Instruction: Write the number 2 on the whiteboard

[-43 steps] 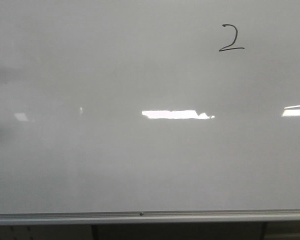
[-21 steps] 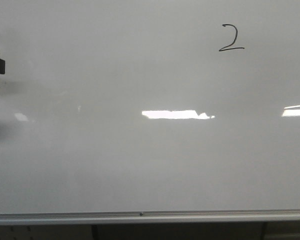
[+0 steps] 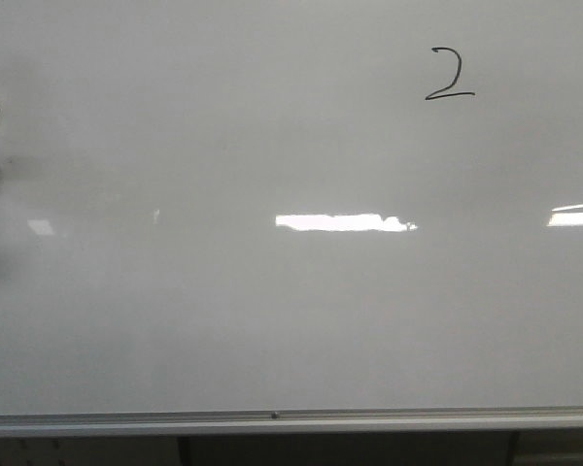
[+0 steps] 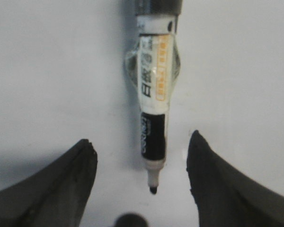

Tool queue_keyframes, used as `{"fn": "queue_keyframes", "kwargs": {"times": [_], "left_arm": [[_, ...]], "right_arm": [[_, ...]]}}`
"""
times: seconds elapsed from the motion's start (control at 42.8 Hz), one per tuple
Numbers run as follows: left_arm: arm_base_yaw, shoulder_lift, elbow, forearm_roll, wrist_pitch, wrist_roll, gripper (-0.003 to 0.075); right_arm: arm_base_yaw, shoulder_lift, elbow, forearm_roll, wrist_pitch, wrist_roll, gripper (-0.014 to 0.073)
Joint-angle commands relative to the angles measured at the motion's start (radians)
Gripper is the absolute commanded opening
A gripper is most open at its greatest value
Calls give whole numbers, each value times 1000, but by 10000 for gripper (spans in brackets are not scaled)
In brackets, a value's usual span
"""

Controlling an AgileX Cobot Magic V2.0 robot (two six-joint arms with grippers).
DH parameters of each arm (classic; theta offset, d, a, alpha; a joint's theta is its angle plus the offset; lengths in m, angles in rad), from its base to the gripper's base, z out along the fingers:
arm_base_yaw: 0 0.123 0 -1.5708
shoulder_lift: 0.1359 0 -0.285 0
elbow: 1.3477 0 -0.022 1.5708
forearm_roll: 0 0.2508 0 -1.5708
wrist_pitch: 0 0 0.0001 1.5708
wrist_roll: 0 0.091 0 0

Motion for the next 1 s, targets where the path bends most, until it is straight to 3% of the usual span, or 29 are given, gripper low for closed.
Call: {"fn": "queue_keyframes", "kwargs": {"times": [0.0,0.163,0.28,0.35,0.677,0.98], "left_arm": [[2,-127,-66,21,167,-4,421],[-49,-292,-152,63,504,42,421],[-146,-394,-217,52,729,116,421],[-216,-451,-239,29,798,133,421],[-508,-659,-244,-25,863,130,421],[-562,-667,-244,-45,861,129,421]], "right_arm": [[-8,-27,-29,-5,-51,65,527],[-8,-85,-29,-4,-49,140,527],[-8,-135,-27,4,-39,151,527],[-8,-163,-27,7,-33,151,527],[-8,-262,-27,7,0,151,527],[-8,-269,-26,7,-1,151,527]]}}
